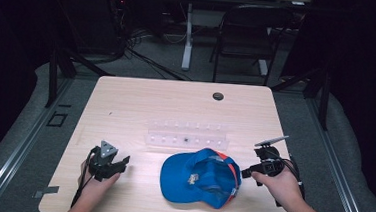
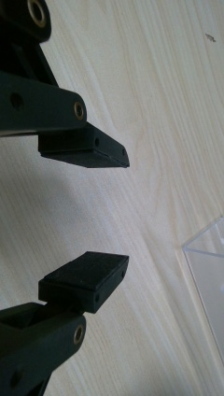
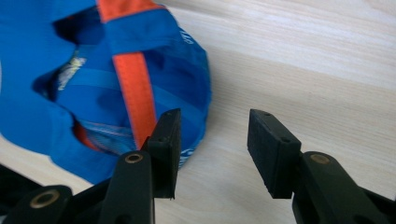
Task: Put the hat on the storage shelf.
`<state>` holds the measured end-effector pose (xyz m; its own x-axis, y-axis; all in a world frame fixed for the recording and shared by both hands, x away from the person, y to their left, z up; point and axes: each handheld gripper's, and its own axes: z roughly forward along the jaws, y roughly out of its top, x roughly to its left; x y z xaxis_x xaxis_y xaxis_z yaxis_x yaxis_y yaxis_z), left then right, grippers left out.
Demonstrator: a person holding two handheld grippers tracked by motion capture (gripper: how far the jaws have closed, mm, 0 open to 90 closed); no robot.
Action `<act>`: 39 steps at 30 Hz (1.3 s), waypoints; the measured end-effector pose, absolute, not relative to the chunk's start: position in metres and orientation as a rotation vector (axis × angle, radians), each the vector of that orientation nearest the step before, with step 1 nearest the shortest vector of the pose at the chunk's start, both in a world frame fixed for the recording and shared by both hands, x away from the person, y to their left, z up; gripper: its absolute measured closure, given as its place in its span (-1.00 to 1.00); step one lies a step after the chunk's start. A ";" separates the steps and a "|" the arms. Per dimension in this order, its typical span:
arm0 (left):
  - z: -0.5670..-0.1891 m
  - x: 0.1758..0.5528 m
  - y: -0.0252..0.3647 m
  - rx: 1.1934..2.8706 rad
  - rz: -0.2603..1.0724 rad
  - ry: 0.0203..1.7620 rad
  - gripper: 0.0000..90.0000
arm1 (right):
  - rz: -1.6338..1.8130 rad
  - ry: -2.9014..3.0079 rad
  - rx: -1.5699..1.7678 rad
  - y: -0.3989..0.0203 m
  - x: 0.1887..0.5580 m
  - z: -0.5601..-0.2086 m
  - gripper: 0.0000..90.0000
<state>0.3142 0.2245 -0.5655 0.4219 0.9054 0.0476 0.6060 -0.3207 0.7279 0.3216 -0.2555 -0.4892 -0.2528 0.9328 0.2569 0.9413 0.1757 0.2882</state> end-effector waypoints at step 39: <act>-0.565 0.314 0.226 2.042 0.609 1.273 0.03 | -0.647 -2.338 -1.702 -0.220 0.324 -0.493 0.51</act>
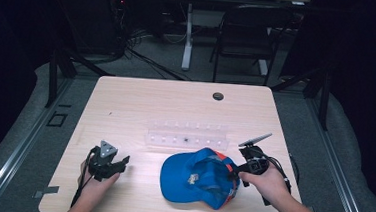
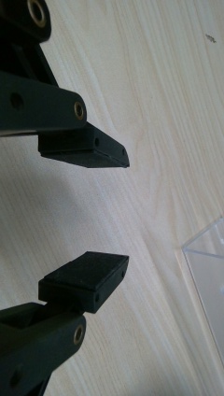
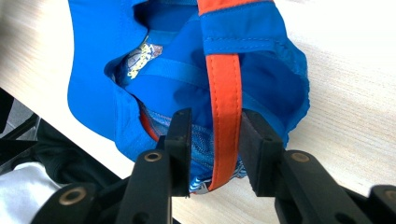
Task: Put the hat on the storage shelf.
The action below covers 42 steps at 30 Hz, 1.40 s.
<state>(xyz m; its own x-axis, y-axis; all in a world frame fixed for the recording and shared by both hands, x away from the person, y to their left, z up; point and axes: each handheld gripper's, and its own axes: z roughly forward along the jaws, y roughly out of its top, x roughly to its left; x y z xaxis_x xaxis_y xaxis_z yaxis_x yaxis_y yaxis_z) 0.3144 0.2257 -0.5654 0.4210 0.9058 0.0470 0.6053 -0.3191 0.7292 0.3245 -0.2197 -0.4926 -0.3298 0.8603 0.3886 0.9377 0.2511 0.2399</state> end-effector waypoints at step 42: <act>-0.565 0.314 0.226 2.043 0.604 1.273 0.02 | -0.572 -2.357 -1.754 -0.208 0.335 -0.441 0.74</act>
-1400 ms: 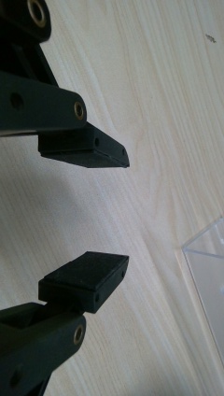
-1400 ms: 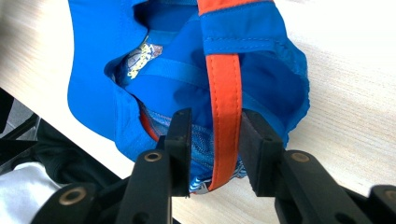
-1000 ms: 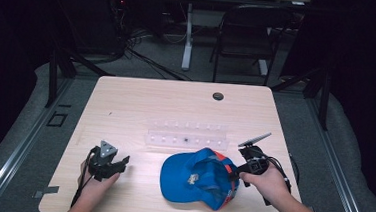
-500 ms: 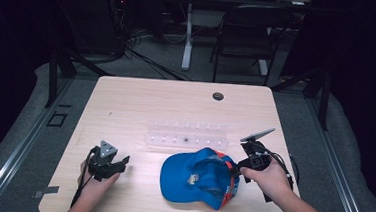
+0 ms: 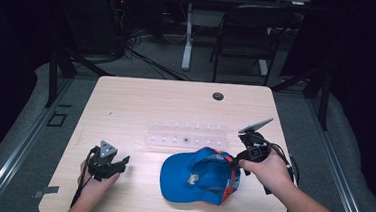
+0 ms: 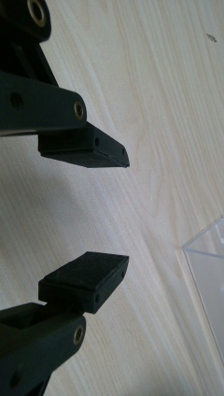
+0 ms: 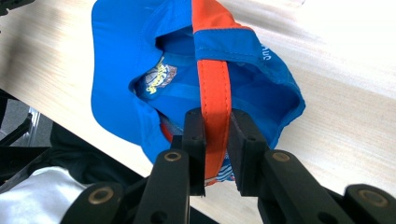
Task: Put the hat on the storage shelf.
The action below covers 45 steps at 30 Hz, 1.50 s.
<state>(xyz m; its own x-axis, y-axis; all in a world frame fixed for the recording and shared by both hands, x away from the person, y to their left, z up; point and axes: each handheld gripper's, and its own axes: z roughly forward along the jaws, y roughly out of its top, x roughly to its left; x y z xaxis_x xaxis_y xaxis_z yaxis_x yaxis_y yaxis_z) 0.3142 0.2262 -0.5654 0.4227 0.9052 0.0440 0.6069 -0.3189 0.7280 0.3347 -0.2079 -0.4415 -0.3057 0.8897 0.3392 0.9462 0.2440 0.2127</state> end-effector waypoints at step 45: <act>-0.565 0.314 0.226 2.051 0.596 1.268 0.02 | -0.527 -2.277 -1.745 -0.180 0.349 -0.372 0.75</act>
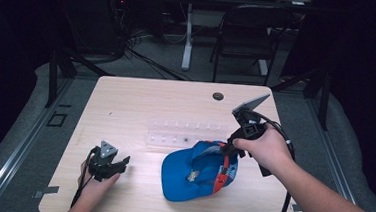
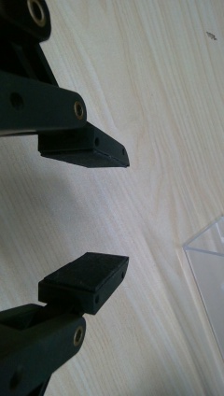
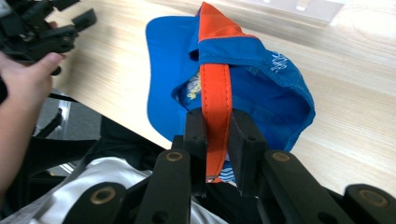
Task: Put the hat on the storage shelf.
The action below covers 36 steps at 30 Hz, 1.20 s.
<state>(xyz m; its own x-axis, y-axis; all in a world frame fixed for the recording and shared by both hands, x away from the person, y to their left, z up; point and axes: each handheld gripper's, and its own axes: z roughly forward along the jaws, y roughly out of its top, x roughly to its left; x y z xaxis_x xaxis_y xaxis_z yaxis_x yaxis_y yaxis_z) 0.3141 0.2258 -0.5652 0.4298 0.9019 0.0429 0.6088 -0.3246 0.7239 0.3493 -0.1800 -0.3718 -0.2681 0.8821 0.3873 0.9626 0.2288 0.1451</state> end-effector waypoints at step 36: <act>-0.566 0.314 0.224 2.058 0.596 1.260 0.02 | -0.780 -1.976 -1.547 -0.166 0.361 -0.352 0.75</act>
<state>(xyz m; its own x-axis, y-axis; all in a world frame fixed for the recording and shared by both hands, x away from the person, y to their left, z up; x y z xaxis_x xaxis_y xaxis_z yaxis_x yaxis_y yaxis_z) 0.3138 0.2243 -0.5661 0.4363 0.8986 0.0466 0.6058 -0.3317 0.7232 0.3607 -0.1660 -0.3518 -0.2227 0.6825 0.6962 0.9739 0.1870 0.1282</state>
